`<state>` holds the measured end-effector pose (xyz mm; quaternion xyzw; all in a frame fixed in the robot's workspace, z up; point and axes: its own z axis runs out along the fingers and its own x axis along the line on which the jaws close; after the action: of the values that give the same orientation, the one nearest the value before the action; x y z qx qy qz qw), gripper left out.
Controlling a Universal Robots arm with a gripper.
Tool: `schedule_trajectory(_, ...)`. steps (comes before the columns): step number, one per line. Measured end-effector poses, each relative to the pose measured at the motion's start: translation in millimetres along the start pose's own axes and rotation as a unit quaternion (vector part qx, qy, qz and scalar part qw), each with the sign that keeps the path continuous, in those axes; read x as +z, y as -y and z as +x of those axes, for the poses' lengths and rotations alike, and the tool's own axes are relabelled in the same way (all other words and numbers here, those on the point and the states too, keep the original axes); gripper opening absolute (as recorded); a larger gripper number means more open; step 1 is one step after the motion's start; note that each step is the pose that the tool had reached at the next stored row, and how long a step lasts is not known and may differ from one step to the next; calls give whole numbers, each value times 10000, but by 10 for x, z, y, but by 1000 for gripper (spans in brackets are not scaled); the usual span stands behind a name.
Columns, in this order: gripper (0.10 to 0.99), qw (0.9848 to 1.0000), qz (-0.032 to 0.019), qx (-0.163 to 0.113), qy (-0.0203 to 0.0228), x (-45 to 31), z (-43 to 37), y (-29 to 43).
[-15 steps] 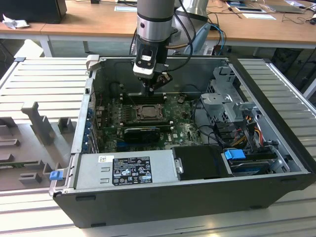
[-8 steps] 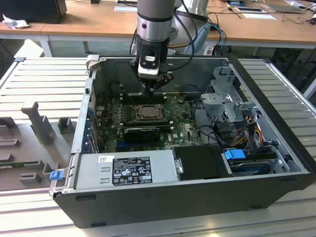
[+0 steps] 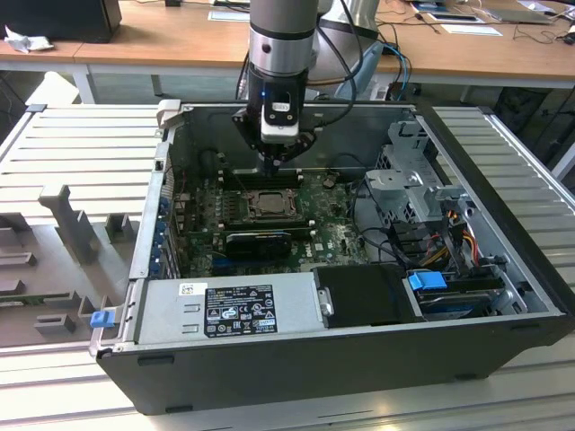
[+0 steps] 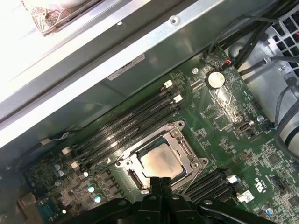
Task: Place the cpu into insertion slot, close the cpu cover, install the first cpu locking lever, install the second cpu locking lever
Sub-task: 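Install the first cpu locking lever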
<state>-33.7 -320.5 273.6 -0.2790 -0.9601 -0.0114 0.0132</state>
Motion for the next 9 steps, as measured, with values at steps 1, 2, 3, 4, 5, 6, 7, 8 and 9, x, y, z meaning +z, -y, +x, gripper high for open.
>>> schedule_trajectory(1,106,10000,2,-75,-1,0,0,0)
schedule_trajectory(2,106,9999,4,-140,-1,0,0,0)
schedule_trajectory(3,106,9998,5,-197,-1,0,0,0)
schedule_trajectory(4,106,9996,7,-291,-1,0,0,0)
schedule_trajectory(5,106,9993,9,-363,0,0,0,0)
schedule_trajectory(6,106,9990,10,-438,0,1,0,0)
schedule_trajectory(7,106,9986,11,-533,2,1,0,0)
schedule_trajectory(8,106,9982,12,-604,2,1,0,0)
schedule_trajectory(9,106,9976,13,-697,6,1,0,0)
